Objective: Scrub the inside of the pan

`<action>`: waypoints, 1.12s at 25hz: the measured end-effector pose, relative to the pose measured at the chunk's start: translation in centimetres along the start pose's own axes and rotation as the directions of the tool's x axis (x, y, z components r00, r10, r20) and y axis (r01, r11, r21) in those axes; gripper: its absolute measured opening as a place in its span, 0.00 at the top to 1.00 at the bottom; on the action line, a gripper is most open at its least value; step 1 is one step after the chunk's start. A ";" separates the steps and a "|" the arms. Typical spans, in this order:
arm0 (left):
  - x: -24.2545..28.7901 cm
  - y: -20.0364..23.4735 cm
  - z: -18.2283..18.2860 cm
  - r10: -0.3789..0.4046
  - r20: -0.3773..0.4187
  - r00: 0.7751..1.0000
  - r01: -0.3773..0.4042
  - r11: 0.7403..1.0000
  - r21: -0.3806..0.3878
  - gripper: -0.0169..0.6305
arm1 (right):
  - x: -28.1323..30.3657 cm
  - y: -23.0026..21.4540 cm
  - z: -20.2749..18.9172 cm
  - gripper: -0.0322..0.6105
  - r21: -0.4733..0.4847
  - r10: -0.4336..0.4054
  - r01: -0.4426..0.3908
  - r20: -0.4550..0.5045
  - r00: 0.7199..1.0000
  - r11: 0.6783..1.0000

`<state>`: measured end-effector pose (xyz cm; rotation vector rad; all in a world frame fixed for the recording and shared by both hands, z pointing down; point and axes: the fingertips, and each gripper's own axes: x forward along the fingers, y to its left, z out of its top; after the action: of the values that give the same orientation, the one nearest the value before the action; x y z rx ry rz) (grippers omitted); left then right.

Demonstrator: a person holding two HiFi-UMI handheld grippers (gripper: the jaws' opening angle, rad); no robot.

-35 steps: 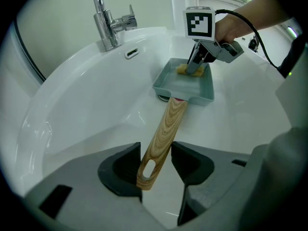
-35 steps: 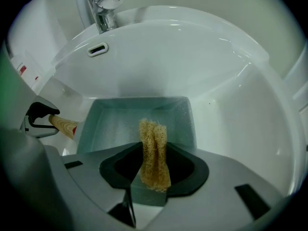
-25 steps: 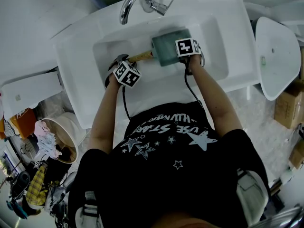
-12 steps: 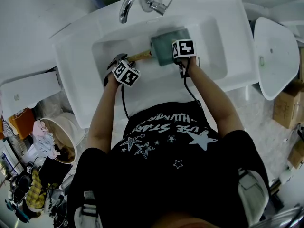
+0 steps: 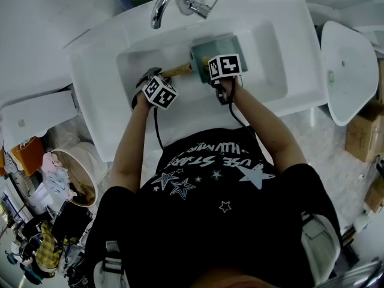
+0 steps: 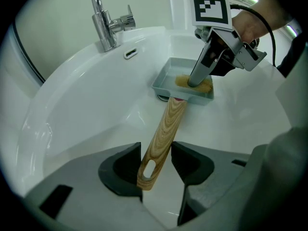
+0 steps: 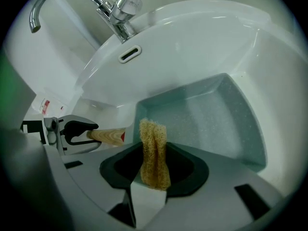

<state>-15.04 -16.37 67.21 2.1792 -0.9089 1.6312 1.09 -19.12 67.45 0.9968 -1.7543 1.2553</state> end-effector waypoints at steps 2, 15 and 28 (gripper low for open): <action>0.0 0.0 0.0 0.001 0.000 1.000 -0.001 1.000 0.000 0.66 | 0.3 0.3 -0.1 0.72 0.011 0.014 -0.014 -0.008 1.000 1.000; 0.0 -0.1 0.0 -0.002 -0.002 1.000 0.002 1.000 -0.003 0.66 | 1.8 0.9 -0.5 0.73 0.015 -0.017 0.018 -0.038 0.999 1.000; 0.1 0.0 0.0 -0.003 -0.003 1.000 0.003 1.000 -0.008 0.66 | 1.8 0.6 -0.6 0.72 -0.171 -0.113 0.101 -0.064 0.991 0.980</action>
<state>-15.04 -16.33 67.29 2.1713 -0.9098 1.6263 -0.12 -18.68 69.02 0.9234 -1.6954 1.0459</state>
